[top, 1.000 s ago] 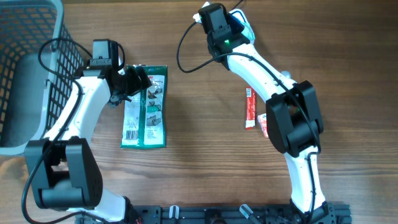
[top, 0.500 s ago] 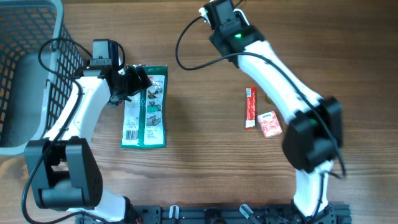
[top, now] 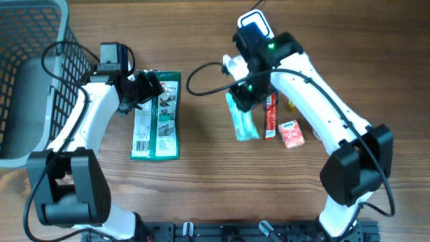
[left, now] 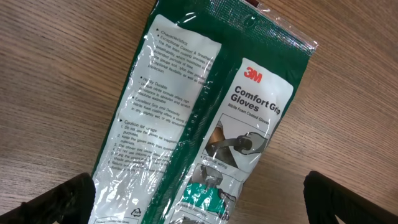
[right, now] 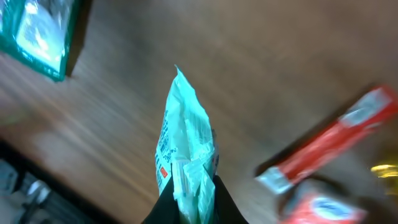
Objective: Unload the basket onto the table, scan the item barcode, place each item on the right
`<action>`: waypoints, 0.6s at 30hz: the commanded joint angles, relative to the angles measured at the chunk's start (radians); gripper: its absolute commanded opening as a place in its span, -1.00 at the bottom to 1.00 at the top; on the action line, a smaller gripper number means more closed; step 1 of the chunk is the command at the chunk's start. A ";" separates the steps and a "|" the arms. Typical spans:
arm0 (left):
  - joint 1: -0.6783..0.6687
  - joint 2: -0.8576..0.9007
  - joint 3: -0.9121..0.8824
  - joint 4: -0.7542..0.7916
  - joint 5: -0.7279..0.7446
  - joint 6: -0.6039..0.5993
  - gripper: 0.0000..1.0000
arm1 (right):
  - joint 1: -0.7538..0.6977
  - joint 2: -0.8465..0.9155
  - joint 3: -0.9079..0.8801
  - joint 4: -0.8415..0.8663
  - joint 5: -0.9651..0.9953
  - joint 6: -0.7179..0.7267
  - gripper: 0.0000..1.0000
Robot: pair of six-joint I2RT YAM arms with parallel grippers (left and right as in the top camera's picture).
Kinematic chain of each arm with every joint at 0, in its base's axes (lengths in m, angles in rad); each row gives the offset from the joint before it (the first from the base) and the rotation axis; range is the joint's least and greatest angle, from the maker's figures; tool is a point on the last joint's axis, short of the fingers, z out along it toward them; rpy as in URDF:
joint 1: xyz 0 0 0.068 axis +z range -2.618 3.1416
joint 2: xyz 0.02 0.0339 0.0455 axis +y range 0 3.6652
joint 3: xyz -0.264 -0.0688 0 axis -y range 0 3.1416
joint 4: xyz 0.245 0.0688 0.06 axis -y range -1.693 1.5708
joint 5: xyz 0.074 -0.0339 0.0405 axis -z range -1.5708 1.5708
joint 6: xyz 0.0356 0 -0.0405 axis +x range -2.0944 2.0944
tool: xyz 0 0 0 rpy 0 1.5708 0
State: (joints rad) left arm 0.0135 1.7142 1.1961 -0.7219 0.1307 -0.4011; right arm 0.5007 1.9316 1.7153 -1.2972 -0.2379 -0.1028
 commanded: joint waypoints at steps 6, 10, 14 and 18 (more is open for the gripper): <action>0.002 -0.016 0.008 0.000 -0.002 0.002 1.00 | 0.003 0.017 -0.266 0.150 0.163 0.140 -0.91; 0.002 -0.016 0.008 0.000 -0.002 0.002 1.00 | 0.003 0.017 -0.307 0.206 0.220 0.140 -0.31; 0.002 -0.016 0.008 0.000 -0.002 0.002 1.00 | 0.003 0.017 -0.316 0.285 0.220 0.145 0.54; 0.002 -0.016 0.008 0.000 -0.002 0.002 1.00 | 0.003 0.017 -0.312 0.381 0.307 0.264 0.54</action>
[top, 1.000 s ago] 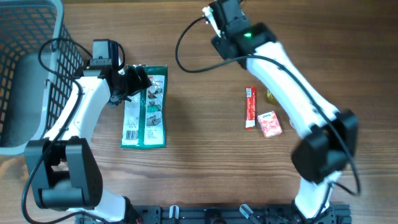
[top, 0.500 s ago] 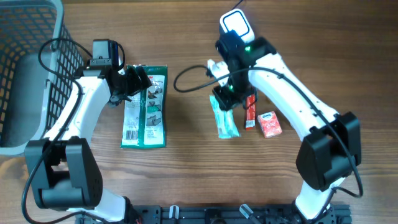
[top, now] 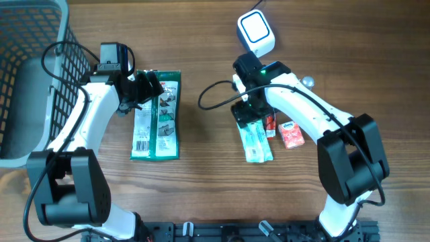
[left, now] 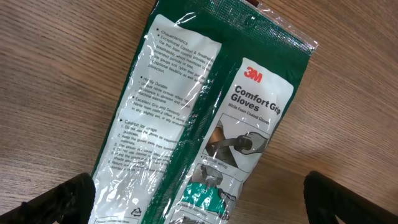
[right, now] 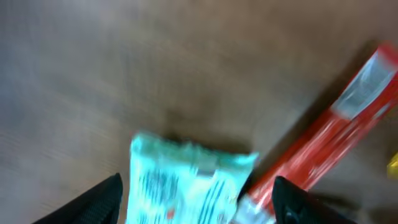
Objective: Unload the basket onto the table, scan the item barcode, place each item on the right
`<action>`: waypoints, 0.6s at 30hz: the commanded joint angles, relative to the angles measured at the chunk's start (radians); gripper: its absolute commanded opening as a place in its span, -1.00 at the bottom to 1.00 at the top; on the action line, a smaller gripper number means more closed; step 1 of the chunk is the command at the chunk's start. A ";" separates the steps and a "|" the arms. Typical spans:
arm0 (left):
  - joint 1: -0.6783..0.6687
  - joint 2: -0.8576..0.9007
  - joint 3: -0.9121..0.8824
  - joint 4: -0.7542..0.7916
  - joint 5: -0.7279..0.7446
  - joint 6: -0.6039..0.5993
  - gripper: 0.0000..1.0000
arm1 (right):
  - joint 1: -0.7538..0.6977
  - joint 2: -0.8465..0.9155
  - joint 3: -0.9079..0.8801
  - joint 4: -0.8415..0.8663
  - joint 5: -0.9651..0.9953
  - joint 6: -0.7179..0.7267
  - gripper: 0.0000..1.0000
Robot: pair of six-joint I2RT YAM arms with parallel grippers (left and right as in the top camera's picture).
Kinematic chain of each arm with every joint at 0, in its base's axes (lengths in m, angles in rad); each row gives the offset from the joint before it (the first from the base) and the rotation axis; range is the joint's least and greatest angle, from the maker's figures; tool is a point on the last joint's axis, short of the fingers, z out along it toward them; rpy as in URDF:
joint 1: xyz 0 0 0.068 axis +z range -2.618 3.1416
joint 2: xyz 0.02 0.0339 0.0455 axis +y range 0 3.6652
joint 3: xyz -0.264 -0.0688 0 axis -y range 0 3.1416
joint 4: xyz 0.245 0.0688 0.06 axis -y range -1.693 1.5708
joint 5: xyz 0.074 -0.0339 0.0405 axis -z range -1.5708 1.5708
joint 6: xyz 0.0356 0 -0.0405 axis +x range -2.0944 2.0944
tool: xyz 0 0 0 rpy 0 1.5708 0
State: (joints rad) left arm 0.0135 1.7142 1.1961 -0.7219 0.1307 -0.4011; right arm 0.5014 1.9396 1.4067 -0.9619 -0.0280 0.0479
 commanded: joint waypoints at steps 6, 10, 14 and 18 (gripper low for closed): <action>0.002 -0.016 0.008 0.000 -0.002 0.002 1.00 | 0.039 0.009 0.011 0.068 -0.154 0.305 0.05; 0.002 -0.016 0.008 0.000 -0.002 0.002 1.00 | 0.089 0.009 -0.008 0.031 -0.223 0.375 -0.07; 0.002 -0.016 0.008 0.000 -0.002 0.002 1.00 | 0.150 0.009 -0.008 -0.034 -0.233 0.375 -0.10; 0.002 -0.016 0.008 0.000 -0.002 0.002 1.00 | 0.204 0.009 -0.008 -0.037 -0.219 0.374 -0.13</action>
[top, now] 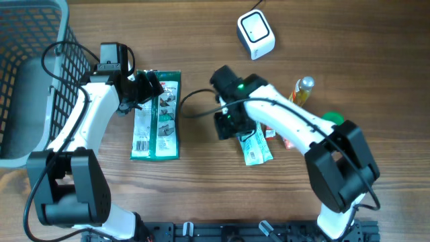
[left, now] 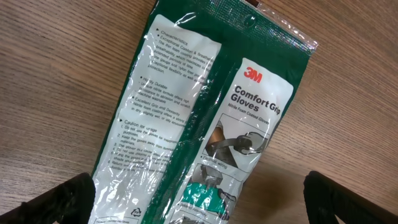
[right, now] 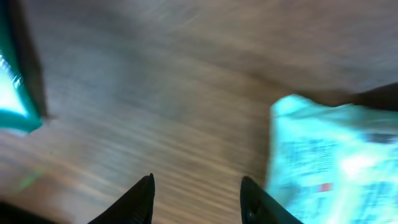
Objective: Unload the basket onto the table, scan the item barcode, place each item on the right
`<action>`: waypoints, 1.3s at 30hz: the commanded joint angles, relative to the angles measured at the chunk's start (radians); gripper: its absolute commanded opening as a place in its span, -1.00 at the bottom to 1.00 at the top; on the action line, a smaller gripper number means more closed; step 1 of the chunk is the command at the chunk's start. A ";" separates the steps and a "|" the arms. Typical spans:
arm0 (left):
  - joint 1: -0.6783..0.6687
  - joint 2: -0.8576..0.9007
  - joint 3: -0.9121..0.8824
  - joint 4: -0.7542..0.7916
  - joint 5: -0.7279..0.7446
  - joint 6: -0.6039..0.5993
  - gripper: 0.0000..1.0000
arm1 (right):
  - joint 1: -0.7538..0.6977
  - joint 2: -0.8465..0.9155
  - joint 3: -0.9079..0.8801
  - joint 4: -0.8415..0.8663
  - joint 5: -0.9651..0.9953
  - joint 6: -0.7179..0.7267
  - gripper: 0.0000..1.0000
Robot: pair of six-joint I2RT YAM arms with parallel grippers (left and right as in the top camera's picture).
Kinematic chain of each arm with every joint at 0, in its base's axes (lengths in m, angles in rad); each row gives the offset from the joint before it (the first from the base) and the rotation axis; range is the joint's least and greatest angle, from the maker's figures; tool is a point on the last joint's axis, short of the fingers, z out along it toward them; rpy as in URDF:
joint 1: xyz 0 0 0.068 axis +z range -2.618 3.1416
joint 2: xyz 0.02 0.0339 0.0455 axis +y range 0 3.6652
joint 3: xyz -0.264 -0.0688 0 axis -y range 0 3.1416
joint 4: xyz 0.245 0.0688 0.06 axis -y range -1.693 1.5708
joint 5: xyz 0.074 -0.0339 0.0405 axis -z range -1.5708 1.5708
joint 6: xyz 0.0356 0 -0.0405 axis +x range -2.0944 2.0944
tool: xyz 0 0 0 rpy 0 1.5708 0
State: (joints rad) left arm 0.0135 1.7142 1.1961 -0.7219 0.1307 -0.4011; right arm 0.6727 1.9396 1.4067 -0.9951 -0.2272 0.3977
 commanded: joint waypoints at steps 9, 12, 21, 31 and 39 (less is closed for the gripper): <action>0.002 -0.016 0.008 0.000 -0.002 0.002 1.00 | 0.066 0.009 -0.013 -0.024 0.028 0.032 -0.23; 0.002 -0.016 0.008 0.000 -0.002 0.002 1.00 | 0.066 0.009 -0.038 -0.021 0.027 0.032 -0.23; 0.002 -0.016 0.008 0.000 -0.002 0.002 1.00 | 0.045 0.009 -0.158 -0.019 0.232 0.062 -0.21; 0.002 -0.016 0.008 0.000 -0.002 0.002 1.00 | -0.022 0.009 -0.158 0.017 0.223 0.153 -0.21; 0.002 -0.016 0.008 0.000 -0.002 0.002 1.00 | 0.008 0.009 -0.158 0.205 -0.103 0.093 -0.05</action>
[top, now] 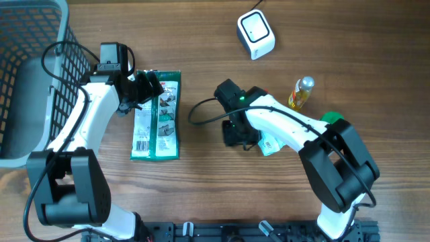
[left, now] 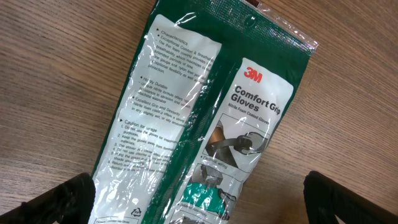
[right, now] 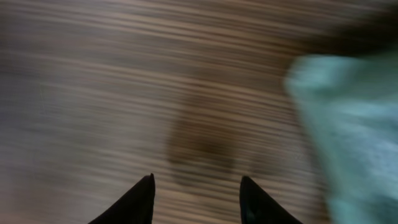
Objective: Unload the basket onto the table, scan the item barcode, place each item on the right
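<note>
The white barcode scanner sits at the back of the table. A green 3M glove pack lies flat at the left, with my left gripper open over its upper end. In the left wrist view the pack fills the frame and the gripper straddles it, touching nothing. My right gripper is open and low over bare wood at mid-table. A mint-green packet lies just to its right, mostly under the arm. The right wrist view is blurred, with the gripper holding nothing and the packet at its right.
A grey wire basket stands at the far left. A yellow bottle and a green object lie right of the right arm. Cables loop over the wood by both arms.
My right gripper has shifted slightly right and nearer the front edge, and its arm now covers most of the mint packet. The left arm and glove pack have not moved.
My right gripper was first shut on the mint packet, holding it below the scanner. Then the packet lay flat beside a red sachet, with the gripper open above it. The gripper then stood open left of the packet, and now sits close beside it.
</note>
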`<action>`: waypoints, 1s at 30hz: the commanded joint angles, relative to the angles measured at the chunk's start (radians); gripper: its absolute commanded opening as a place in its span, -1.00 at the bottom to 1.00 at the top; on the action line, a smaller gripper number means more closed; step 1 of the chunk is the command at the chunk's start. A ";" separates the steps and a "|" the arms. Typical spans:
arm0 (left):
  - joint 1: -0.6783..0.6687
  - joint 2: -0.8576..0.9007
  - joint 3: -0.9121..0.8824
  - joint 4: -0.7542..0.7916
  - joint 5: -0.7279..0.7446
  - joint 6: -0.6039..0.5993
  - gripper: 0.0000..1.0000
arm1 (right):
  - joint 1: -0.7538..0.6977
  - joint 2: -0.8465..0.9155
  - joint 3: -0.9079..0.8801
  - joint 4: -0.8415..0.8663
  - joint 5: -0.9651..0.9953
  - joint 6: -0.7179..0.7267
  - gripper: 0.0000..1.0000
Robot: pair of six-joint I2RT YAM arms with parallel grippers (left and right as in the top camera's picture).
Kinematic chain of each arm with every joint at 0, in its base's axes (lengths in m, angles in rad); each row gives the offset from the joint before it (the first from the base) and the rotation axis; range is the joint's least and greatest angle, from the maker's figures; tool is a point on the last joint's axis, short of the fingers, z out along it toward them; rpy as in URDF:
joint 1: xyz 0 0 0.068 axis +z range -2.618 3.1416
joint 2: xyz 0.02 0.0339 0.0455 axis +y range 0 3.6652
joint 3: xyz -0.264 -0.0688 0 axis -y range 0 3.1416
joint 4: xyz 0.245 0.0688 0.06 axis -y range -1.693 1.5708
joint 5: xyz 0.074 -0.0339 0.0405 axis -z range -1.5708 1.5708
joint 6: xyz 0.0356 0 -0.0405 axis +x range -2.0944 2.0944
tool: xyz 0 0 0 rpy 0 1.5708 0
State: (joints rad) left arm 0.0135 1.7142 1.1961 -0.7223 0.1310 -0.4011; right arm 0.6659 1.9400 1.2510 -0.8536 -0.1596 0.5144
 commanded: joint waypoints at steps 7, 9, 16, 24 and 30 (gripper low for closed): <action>0.002 -0.016 0.008 0.000 -0.002 0.002 1.00 | 0.018 0.009 -0.002 0.237 -0.111 -0.014 0.07; 0.002 -0.016 0.008 0.000 -0.002 0.002 1.00 | 0.018 0.010 -0.002 0.263 -0.075 -0.014 0.08; 0.002 -0.016 0.008 0.020 0.002 0.002 1.00 | 0.018 0.025 -0.003 0.273 -0.016 0.008 0.10; 0.002 -0.012 -0.006 -0.016 -0.060 0.005 -0.28 | 0.018 0.050 -0.019 0.287 -0.012 0.008 0.21; 0.002 -0.012 -0.096 0.046 -0.257 0.005 -0.72 | 0.004 0.053 -0.030 0.292 -0.008 0.006 0.21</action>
State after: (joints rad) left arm 0.0135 1.7142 1.1629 -0.7071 0.0177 -0.4000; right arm 0.6819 1.9728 1.2465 -0.5644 -0.1894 0.5159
